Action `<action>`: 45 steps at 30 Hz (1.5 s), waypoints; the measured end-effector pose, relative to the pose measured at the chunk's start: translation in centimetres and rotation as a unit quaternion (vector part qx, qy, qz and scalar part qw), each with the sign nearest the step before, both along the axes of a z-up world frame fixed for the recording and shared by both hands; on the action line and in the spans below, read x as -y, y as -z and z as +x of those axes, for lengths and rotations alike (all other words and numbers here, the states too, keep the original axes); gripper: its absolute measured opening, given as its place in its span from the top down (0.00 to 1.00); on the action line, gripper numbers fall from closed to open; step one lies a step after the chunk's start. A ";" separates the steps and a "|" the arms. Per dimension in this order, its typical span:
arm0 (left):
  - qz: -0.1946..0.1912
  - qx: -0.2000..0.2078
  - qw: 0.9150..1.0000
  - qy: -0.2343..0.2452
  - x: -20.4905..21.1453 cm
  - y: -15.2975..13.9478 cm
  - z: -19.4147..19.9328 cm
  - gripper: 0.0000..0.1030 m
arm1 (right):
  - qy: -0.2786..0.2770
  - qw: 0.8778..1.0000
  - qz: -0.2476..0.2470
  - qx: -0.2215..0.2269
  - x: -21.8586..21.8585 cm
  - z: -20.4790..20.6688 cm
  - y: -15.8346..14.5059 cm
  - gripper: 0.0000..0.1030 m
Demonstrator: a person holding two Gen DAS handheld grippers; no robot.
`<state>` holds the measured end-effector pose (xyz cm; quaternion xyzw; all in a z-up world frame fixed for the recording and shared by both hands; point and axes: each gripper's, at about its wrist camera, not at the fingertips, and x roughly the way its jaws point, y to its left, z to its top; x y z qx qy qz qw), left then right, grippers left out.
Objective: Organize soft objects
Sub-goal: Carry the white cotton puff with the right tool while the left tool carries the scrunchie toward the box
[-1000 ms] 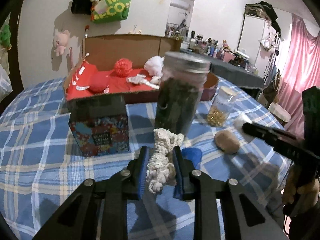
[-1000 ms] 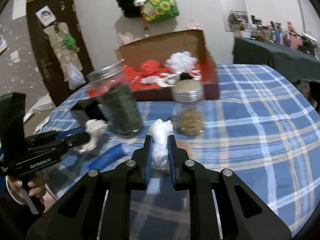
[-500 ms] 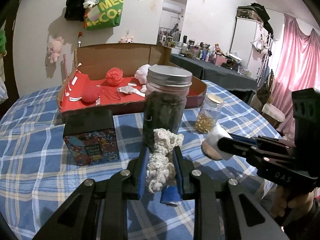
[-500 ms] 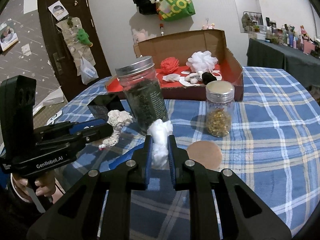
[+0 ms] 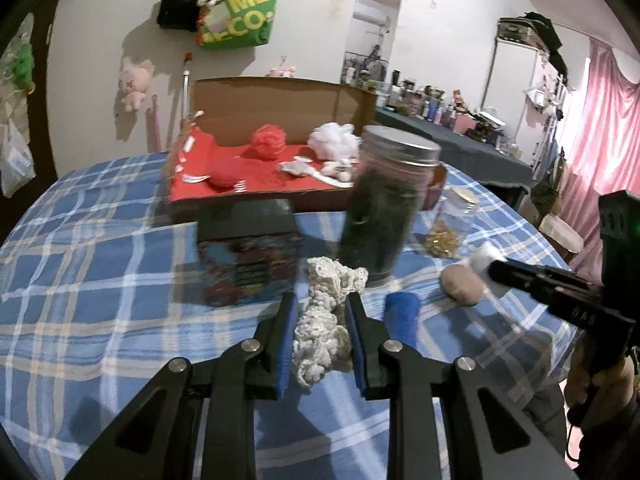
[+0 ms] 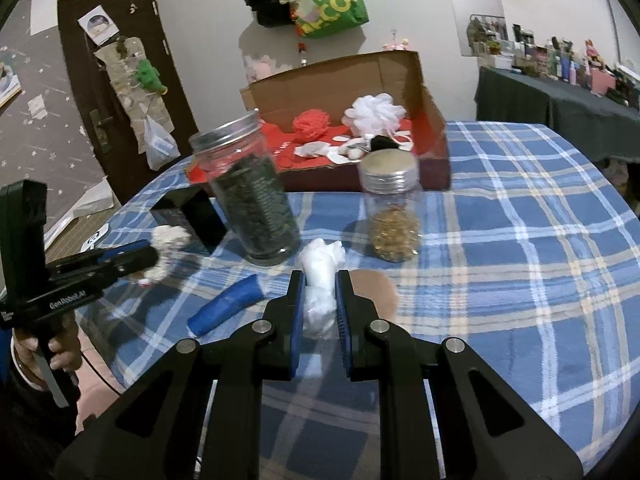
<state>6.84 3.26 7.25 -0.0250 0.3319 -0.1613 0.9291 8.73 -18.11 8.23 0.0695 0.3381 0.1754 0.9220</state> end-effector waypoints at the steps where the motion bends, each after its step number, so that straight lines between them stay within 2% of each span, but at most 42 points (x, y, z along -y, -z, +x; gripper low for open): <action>1: 0.001 -0.001 1.000 -0.006 -0.4 0.0 -0.1 0.75 | 0.002 1.000 0.001 -0.002 0.3 0.0 0.0 0.86; 11: 0.010 -0.011 0.998 -0.064 -5.4 0.3 -0.3 0.75 | 0.028 0.999 -0.005 -0.015 2.7 0.8 0.4 0.86; 20: 0.020 -0.021 0.996 -0.081 -7.6 0.7 1.4 0.75 | 0.037 0.999 -0.014 -0.028 4.0 2.6 0.6 0.86; 29: 0.015 -0.011 0.998 -0.053 -9.0 0.3 4.8 0.75 | 0.023 0.999 0.001 -0.042 5.7 6.3 0.4 0.86; 32: 0.025 -0.003 0.999 -0.038 -9.1 -0.2 6.0 0.75 | 0.010 0.999 0.004 -0.040 6.3 7.7 0.0 0.86; 36: 0.019 -0.010 1.000 -0.022 -9.5 -0.5 7.5 0.75 | 0.004 0.999 0.001 -0.039 6.7 9.1 -0.4 0.86; 45: 0.016 -0.016 1.000 -0.001 -9.6 -0.5 9.4 0.75 | 0.004 0.999 -0.004 -0.050 7.7 10.0 -0.2 0.86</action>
